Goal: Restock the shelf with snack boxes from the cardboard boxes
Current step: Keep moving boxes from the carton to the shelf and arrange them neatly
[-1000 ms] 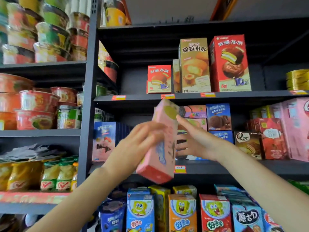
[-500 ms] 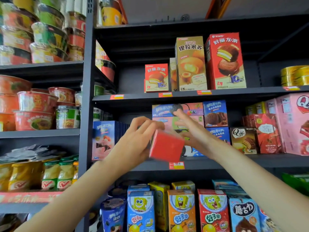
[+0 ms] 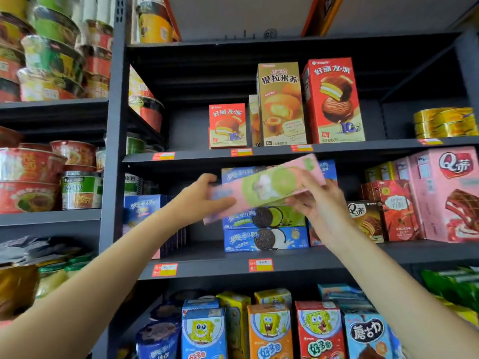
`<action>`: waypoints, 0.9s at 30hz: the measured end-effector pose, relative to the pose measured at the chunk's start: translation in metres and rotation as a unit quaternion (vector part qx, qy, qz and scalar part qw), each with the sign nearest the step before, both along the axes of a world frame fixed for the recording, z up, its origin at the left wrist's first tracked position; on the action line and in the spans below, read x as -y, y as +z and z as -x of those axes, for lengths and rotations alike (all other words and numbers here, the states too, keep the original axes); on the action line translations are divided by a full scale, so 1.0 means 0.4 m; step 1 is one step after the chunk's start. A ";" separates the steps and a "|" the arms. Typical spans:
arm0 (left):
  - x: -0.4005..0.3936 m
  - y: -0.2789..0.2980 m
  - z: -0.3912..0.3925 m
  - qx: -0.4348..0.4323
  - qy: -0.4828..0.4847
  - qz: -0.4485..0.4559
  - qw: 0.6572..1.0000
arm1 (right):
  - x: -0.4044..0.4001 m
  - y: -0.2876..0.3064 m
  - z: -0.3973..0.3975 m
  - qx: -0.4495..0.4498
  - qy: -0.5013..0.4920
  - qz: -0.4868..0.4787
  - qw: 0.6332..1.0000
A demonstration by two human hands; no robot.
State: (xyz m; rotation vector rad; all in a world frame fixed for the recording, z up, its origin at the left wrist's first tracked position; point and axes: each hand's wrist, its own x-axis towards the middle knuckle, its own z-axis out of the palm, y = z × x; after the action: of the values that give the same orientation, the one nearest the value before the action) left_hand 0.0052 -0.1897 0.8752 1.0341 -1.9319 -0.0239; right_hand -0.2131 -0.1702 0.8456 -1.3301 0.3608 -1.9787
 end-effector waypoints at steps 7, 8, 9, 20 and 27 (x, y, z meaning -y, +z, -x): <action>0.109 -0.023 0.040 -0.282 -0.177 -0.143 0.932 | 0.104 0.023 0.044 0.056 0.062 0.014 0.996; 0.126 -0.017 0.048 -0.273 -0.176 -0.127 0.937 | 0.120 0.032 0.052 0.041 0.046 0.023 0.998; 0.143 -0.013 0.055 -0.274 -0.174 -0.110 0.939 | 0.137 0.042 0.061 0.020 0.020 0.030 0.999; 0.281 0.010 0.111 -0.326 -0.025 0.082 0.941 | 0.293 0.084 0.127 -0.134 -0.332 0.001 0.934; 0.317 0.002 0.102 -0.272 0.037 0.106 0.956 | 0.355 0.116 0.129 -0.199 -0.364 0.011 0.910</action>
State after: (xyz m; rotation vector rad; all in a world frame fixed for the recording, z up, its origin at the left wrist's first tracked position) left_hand -0.0355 -0.3167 0.8760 0.8457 -1.3630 -0.0519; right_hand -0.2647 -0.3123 0.8920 -1.7900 1.1744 -2.2643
